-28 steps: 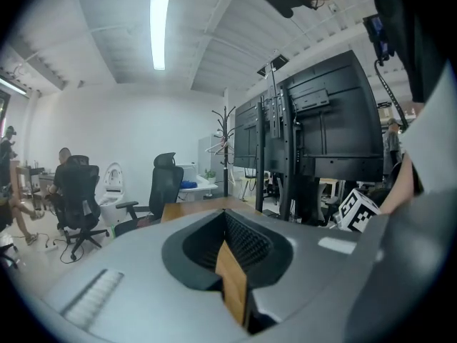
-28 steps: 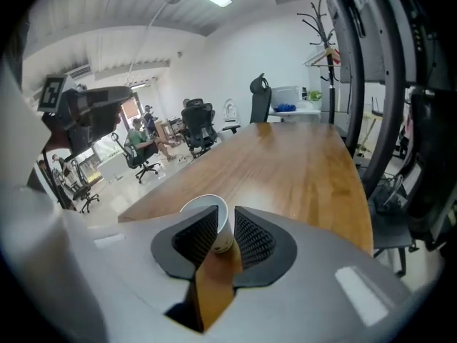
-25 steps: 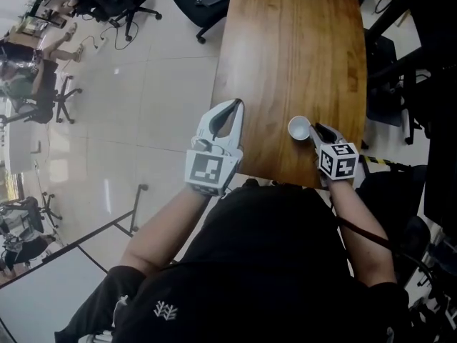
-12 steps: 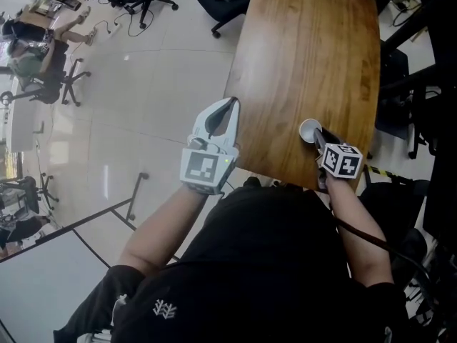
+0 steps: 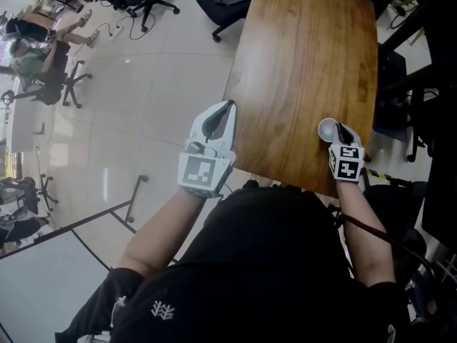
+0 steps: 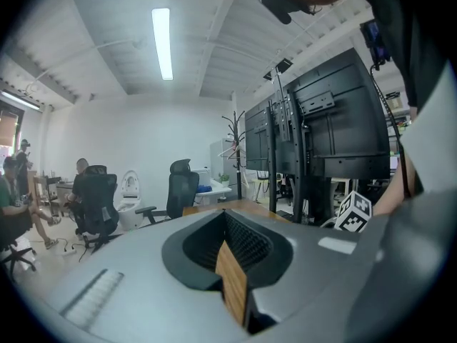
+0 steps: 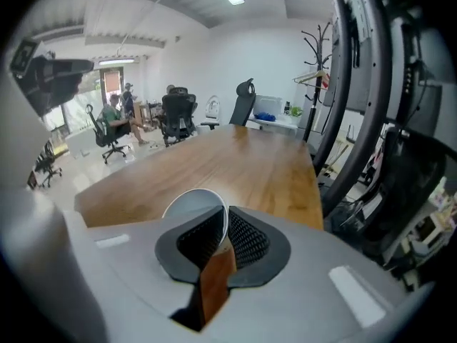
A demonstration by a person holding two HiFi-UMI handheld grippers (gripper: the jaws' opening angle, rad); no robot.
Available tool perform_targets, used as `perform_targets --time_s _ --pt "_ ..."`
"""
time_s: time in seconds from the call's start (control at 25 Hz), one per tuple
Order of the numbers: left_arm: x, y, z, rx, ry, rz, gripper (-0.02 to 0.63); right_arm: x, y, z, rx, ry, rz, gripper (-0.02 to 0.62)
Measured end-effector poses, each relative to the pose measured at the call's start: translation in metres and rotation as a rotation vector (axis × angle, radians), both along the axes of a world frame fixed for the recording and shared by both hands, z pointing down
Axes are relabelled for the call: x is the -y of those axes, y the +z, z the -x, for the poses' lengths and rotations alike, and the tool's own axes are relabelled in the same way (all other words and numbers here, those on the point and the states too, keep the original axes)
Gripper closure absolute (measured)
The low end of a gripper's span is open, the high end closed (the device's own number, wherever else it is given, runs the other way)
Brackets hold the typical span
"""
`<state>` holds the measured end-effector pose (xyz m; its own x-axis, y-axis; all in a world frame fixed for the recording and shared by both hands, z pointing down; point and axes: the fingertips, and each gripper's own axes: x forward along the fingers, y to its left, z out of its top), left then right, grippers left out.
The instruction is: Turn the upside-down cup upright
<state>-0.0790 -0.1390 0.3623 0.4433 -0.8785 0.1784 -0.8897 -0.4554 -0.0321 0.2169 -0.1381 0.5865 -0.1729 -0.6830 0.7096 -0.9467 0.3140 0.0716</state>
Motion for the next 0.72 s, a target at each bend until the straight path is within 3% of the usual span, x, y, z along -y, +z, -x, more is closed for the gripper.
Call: perform_targets --time_s 0.12,0.24,0.52,0.72 --pt "0.000 0.000 0.004 0.001 -0.011 -0.001 0.606 -0.002 0.006 -0.003 -0.135 -0.064 0.018 0.571" --pt "-0.001 0.000 0.006 0.002 -0.022 0.000 0.606 -0.007 0.011 0.013 -0.193 -0.147 0.021 0.571" --pt "-0.003 -0.002 0.006 0.008 -0.025 0.000 0.606 -0.022 0.019 0.067 -0.033 -0.201 0.059 0.567" --pt "-0.004 -0.007 0.007 0.010 -0.022 -0.006 0.606 -0.016 0.014 0.059 -0.083 -0.181 0.007 0.566"
